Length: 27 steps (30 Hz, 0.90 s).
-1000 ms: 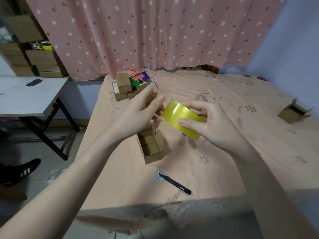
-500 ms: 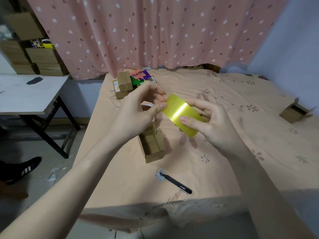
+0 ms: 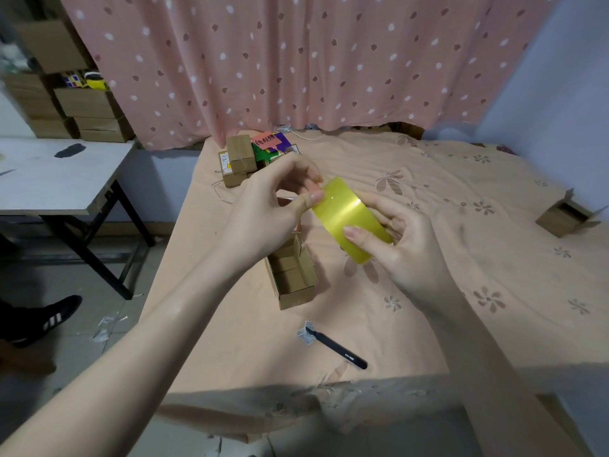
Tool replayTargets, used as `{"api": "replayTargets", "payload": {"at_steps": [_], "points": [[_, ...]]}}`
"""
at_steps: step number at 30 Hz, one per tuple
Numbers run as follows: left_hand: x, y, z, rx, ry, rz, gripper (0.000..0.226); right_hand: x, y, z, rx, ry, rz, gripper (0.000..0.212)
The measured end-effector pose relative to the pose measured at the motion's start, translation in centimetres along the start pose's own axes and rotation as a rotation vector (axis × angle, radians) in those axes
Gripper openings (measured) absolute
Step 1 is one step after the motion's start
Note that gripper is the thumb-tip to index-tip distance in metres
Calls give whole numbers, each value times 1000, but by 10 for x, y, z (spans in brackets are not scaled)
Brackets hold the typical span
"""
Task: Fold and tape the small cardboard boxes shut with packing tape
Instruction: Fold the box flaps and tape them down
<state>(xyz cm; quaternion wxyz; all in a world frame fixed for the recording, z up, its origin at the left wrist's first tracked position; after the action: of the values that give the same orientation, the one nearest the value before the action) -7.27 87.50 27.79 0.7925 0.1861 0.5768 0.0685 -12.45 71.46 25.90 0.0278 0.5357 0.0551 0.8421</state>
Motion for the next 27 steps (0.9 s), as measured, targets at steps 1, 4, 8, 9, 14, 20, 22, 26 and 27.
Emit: {"api": "replayTargets", "payload": {"at_steps": [1,4,8,9,14,20,22,26,27], "points": [[-1,0,-1,-21,-8,12,12,1,0,0,-5,4,-5,38],[-2,-1,-4,-44,-10,31,13,1,-2,-1,-22,12,-35,39],[-3,0,-4,-20,-6,65,17,0,-4,-5,-41,16,-80,44],[-2,0,-4,-4,2,61,18,0,-5,-6,-46,17,-87,44],[0,0,-4,27,28,36,12,1,-6,-7,-47,3,-103,42],[-11,7,-2,-115,-70,206,5,0,-4,-5,-63,-7,-255,51],[-17,8,-5,-142,-174,351,5,-2,-5,-6,-64,-11,-261,61],[-28,2,-20,-231,-351,558,11,-4,-10,-5,-87,33,-246,54],[-30,0,-24,-246,-394,581,11,-4,-11,-5,-95,49,-230,51]]}}
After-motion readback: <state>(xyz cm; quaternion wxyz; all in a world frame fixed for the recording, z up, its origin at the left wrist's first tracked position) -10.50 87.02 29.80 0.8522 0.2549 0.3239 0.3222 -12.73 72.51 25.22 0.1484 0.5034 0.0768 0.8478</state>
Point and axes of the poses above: each hand's wrist, its own z-axis towards the middle knuckle, its own y-axis out of the back of the hand, x = y × z, the point moved 3 cm from there along z, towards the middle knuckle, and after that the axes turned 10 degrees about y, right-handed, at the moved point
